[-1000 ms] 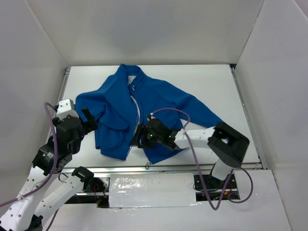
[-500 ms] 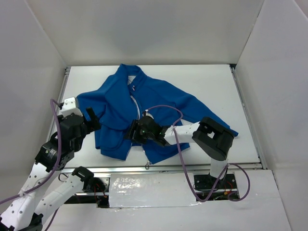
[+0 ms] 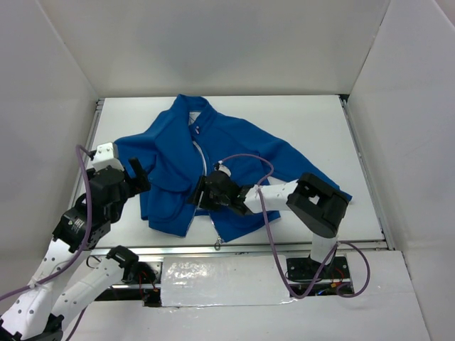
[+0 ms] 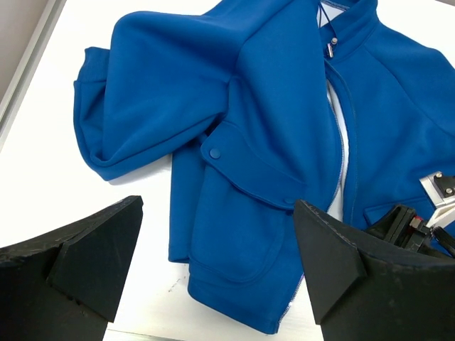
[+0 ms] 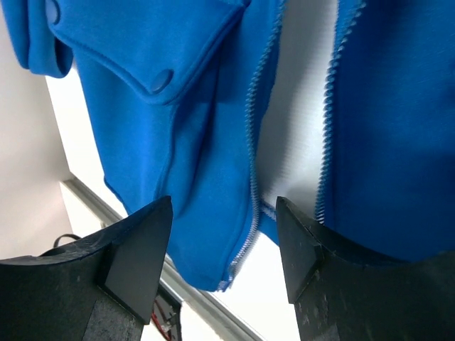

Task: Zip up the jacket

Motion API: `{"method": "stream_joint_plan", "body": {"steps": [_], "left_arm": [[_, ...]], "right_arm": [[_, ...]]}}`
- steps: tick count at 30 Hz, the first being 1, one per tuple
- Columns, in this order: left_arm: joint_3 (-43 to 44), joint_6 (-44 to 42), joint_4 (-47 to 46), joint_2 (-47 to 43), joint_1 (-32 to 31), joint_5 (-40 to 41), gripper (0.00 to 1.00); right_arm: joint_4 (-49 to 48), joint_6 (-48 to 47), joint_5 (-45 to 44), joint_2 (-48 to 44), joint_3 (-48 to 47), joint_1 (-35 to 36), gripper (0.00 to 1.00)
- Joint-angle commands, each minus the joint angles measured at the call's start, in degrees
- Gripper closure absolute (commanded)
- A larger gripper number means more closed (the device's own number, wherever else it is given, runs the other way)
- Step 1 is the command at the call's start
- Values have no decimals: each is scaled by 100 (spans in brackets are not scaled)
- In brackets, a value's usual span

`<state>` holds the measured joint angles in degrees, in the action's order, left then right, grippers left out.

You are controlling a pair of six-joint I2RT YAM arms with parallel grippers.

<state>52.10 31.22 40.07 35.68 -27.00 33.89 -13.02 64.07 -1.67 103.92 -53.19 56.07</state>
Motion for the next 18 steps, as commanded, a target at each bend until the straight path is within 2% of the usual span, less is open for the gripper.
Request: {"method": "stream_joint_plan", "body": {"steps": [1,6,13,17,18], "left_arm": [[-42,-187,-246,62,37,-67,1],[-59,-195,-263,9,37,-58,1],[-59,-213,-263,71,37,-111,1],[-59,-213,-272,18,37,-102,1],[-68,-213,-272,18,37,-102,0]], "right_arm": [[-61,-149,-44,49,-148,-79,33],[-358,-290,70,172,-209,-96,34],[-623,-448,439,488,-508,-175,45],[-746,-422,650,717,-614,-272,58],[-798,-405,694,744,-614,-299,69]]}}
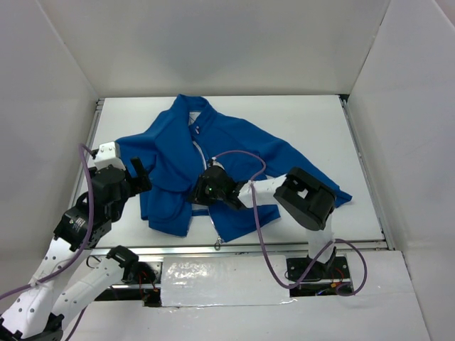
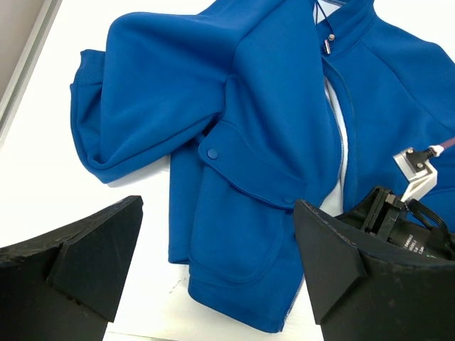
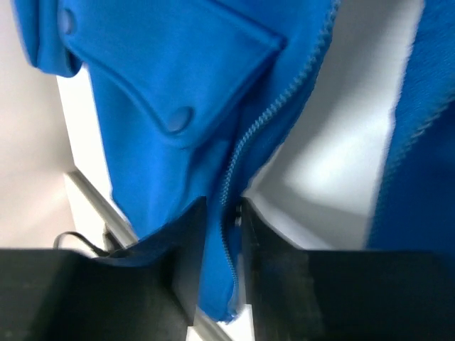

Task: Zip up the jacket

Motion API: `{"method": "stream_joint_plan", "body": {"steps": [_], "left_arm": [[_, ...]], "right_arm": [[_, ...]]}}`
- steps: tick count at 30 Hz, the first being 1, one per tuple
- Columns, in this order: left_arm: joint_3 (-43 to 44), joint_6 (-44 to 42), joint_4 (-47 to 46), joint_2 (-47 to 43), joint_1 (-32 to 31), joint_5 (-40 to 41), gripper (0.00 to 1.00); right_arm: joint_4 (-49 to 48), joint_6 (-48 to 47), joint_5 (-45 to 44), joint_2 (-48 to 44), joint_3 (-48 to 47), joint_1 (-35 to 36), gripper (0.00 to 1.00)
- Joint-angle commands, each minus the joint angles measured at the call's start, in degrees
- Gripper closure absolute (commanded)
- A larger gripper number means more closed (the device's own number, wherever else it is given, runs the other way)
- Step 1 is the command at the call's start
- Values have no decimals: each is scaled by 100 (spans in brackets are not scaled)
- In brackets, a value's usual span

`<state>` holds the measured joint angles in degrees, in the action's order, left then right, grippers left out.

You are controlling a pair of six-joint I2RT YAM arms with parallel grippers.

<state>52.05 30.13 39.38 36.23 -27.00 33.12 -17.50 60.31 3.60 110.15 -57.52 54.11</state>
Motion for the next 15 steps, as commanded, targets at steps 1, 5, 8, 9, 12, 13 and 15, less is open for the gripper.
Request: {"method": "stream_joint_plan", "body": {"steps": [1,5,8,9,12,13,15], "left_arm": [[-55,-104,-202,-46,37,-34,1],[-46,-95,-176,-46,37,-60,1],[24,45,-123,-72,37,-366,1],[42,107,-132,-89,37,-873,1],[-404,396,-377,-221,29,-2417,1],[-563,510,-500,-256,29,-2799,1],[-897,827,-947,-283,20,-3476,1]], "right_arm": [[-368,-20,185,130,-164,-111,74],[-386,33,238,77,-93,-190,100],[-953,42,466,-186,343,-251,100],[-1305,59,580,-300,520,-278,100],[-2656,156,1177,-766,1231,-487,100],[-2871,173,1335,-854,1338,-532,100],[-3110,226,1651,-1065,1479,-646,100]]}}
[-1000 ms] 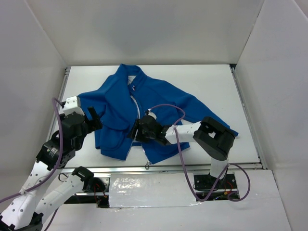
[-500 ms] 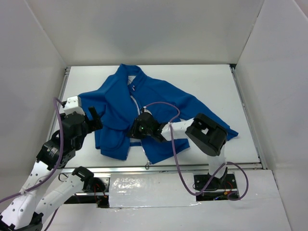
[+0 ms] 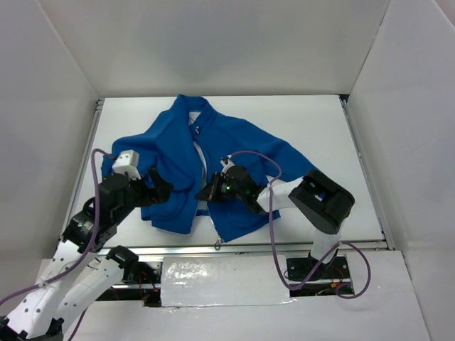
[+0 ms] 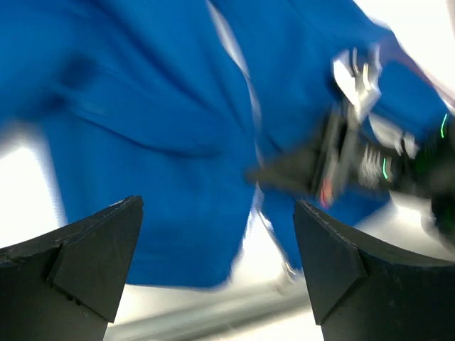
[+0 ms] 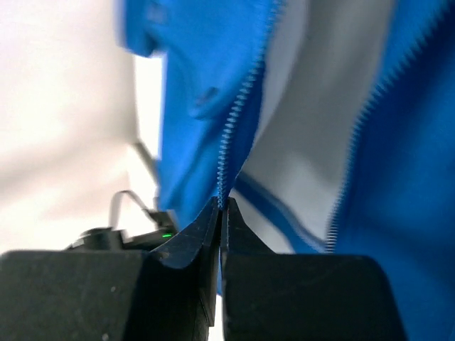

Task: Zip up the jacket

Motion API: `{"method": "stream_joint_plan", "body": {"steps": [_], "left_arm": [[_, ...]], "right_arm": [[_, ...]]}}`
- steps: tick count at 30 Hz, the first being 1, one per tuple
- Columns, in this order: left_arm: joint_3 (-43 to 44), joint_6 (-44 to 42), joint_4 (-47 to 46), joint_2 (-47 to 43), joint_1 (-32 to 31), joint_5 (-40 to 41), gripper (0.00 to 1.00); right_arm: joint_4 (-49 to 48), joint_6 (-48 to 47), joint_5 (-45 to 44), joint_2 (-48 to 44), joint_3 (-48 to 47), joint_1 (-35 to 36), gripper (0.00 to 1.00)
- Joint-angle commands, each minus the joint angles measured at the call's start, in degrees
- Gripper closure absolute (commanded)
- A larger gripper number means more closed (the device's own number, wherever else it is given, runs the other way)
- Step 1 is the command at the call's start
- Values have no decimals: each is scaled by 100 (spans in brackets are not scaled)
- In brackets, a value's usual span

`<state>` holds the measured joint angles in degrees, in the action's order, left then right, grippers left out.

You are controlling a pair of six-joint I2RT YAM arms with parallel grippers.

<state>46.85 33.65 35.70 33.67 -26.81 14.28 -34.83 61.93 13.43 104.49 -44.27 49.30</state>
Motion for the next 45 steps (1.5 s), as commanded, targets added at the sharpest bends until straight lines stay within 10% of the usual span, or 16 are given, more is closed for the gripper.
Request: {"method": "stream_joint_plan", "body": {"steps": [1,11,12,17,37,45], "left_arm": [[-683,572,-765,-10,0,-2257,1],[-1424,652,-1197,157,-17,-2756,4],[-1433,678,-1154,149,-17,-2738,4],[-1153,783,-785,-308,-17,-2142,2],[-712,731,-187,-519,-26,-1833,1],[-765,757,-142,-634,-26,-1868,1]], "right_arm": [[-1377,30,765,-595,156,-236,100],[-1907,39,1636,-684,174,-351,97],[-1713,-66,1575,-588,121,-342,76],[-1799,-15,1601,79,252,-333,54],[-1308,548,547,529,675,370,51],[-1210,697,450,810,288,414,67]]}}
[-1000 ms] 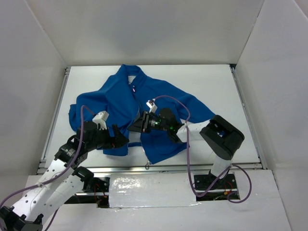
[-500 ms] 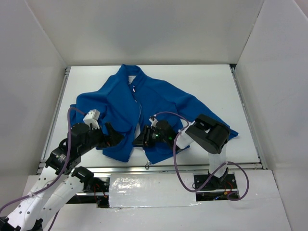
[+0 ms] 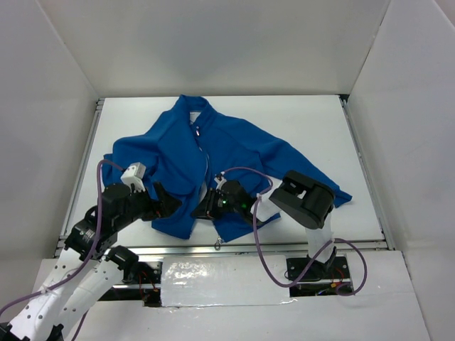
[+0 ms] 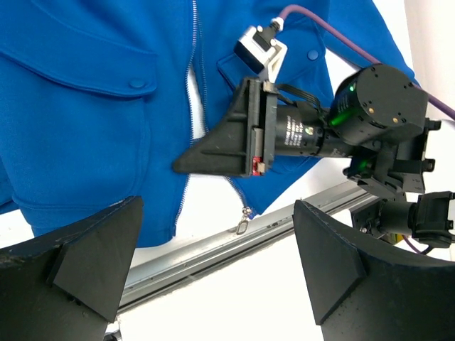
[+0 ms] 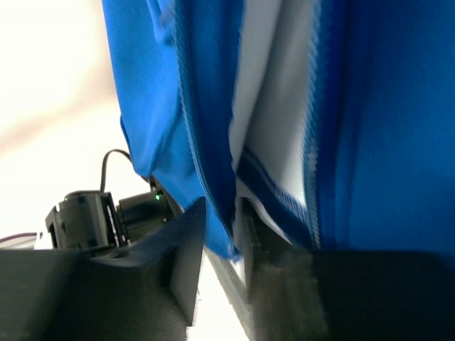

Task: Zip up the jacket

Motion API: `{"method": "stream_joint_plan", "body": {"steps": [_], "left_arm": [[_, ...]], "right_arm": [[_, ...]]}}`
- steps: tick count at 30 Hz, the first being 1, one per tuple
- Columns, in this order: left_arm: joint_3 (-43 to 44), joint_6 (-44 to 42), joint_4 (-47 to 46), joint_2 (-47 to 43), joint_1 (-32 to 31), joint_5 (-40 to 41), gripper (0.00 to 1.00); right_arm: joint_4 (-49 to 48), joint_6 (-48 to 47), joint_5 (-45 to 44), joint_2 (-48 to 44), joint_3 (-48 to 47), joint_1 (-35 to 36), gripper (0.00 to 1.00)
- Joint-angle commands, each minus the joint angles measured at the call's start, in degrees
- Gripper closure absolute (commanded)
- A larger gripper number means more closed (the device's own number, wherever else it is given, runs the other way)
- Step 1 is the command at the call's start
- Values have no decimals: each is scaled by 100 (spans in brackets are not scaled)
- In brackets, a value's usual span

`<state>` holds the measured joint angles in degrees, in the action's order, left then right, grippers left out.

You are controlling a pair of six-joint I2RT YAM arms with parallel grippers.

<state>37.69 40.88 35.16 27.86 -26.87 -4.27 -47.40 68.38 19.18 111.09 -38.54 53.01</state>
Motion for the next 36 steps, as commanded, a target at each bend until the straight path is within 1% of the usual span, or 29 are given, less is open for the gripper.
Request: {"method": "stream_joint_plan", "body": {"steps": [1,2,3,4,5,6,9,11,12,13,15,16,17,18,22,26,31,33,36], "left_arm": [[125,60,-114,-44,-20,-56,1],[72,77,-149,-17,-20,-73,1],[37,86,-167,-17,-20,-100,1],[-24,104,-202,-8,-20,-109,1],[-51,113,-220,0,-20,-118,1],[-86,139,-220,9,-20,-135,1],[-201,174,-299,106,-20,-205,3],[-315,192,-412,228,-20,-302,4],[-367,218,-491,342,-20,-346,6],[-507,227,-588,404,-20,-503,7],[-648,271,-929,527,-20,-653,8],[-771,280,-1027,667,-28,-767,8],[-790,289,-1176,738,-29,-785,9],[-816,289,-1247,843,-37,-812,9],[-851,245,-1406,993,-46,-803,10],[-834,148,-1441,1239,-64,-680,11],[-930,218,-1915,1415,-64,-961,9],[-930,245,-2074,1450,-72,-1031,9],[-939,262,-2285,1521,-72,-1233,9]], "right_arm": [[46,53,-125,202,-372,42,73],[-23,44,-108,203,-390,51,82],[-41,44,-116,177,-408,42,85],[-59,-17,-116,142,-443,25,91],[-85,-35,-107,106,-443,25,93],[-94,-53,-64,19,-443,-27,99],[-418,-123,191,-262,-321,-159,100],[-919,-184,419,-482,-84,-431,100],[-1121,-193,838,-500,13,-545,100],[-1584,-176,1085,-474,57,-764,100],[-2166,25,1752,-413,145,-968,100],[-2456,87,1912,-404,154,-1125,100],[-2459,62,2036,-456,163,-1179,100],[-2389,-8,2124,-517,172,-1197,100],[-1328,-622,2108,-1000,145,-1223,100],[-500,-887,2151,-1300,-39,-1215,100],[-25,-1002,2108,-1405,-171,-1118,100],[98,-1081,2011,-1441,-180,-1100,100],[528,-1221,1906,-1476,-285,-1092,100]]}}
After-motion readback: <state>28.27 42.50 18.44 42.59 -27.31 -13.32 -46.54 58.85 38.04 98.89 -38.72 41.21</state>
